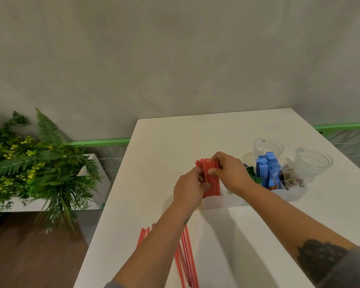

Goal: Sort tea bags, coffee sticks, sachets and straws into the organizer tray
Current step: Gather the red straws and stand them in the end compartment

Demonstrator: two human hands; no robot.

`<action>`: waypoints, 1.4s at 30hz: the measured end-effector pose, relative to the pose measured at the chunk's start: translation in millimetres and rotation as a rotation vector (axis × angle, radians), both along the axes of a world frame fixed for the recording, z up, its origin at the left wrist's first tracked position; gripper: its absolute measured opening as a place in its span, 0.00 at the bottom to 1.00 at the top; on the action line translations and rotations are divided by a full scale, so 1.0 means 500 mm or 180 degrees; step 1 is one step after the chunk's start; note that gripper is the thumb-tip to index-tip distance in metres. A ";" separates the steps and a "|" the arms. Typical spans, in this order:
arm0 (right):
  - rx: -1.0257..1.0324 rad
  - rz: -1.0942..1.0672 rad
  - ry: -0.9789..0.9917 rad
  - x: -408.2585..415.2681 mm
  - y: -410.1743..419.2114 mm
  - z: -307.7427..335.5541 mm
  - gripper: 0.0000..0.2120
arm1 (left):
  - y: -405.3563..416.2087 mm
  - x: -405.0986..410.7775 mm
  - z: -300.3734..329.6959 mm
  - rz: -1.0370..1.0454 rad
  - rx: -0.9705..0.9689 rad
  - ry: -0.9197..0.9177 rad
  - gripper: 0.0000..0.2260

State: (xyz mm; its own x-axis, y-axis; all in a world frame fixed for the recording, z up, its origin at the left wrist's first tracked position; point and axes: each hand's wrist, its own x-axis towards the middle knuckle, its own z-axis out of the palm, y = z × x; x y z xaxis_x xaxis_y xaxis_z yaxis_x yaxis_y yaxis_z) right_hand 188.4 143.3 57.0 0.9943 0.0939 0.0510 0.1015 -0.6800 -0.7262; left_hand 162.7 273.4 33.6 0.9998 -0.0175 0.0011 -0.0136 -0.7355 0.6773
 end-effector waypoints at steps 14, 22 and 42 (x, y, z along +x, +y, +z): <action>0.0059 -0.0217 -0.0021 0.016 -0.004 0.000 0.15 | 0.001 0.016 0.001 0.0116 0.0046 -0.0084 0.14; -0.0139 -0.0181 -0.0194 0.025 0.002 0.004 0.11 | 0.001 0.021 0.000 0.0239 0.0075 -0.0151 0.17; -0.0759 -0.0073 -0.0268 0.016 0.006 -0.027 0.24 | -0.005 0.043 -0.001 -0.0027 0.0445 -0.0175 0.36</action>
